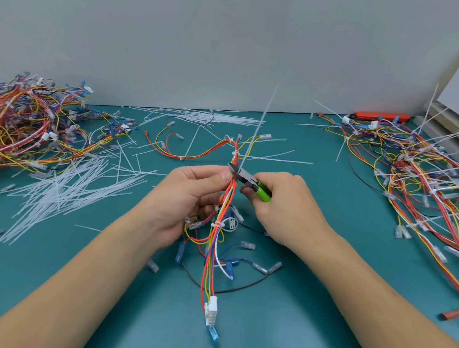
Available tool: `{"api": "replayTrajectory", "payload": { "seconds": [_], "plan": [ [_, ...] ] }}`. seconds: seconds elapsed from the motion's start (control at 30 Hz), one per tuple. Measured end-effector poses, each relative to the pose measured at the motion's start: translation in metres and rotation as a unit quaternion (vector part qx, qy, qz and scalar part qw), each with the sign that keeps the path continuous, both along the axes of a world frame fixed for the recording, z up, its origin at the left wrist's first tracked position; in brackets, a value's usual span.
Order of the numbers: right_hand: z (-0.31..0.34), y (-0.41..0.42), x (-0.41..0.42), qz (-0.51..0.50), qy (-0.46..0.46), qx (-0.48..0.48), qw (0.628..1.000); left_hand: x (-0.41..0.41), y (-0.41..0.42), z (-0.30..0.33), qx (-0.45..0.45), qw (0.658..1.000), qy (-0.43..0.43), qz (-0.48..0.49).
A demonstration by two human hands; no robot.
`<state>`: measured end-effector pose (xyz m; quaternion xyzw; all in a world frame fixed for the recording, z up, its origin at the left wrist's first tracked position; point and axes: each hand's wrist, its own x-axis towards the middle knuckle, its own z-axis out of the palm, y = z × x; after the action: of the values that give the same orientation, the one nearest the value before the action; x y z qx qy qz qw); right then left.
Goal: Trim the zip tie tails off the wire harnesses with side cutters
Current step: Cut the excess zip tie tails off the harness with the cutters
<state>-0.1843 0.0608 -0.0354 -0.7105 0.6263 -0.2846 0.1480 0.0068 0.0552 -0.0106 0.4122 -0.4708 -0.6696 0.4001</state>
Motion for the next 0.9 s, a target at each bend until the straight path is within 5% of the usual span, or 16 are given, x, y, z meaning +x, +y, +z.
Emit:
{"api": "replayTrajectory", "payload": {
  "seconds": [0.9],
  "plan": [
    [0.0017, -0.0045, -0.005, 0.043, -0.025, 0.017, 0.999, 0.0001, -0.0024, -0.0006, -0.002, 1.0, -0.006, 0.0]
  ]
}}
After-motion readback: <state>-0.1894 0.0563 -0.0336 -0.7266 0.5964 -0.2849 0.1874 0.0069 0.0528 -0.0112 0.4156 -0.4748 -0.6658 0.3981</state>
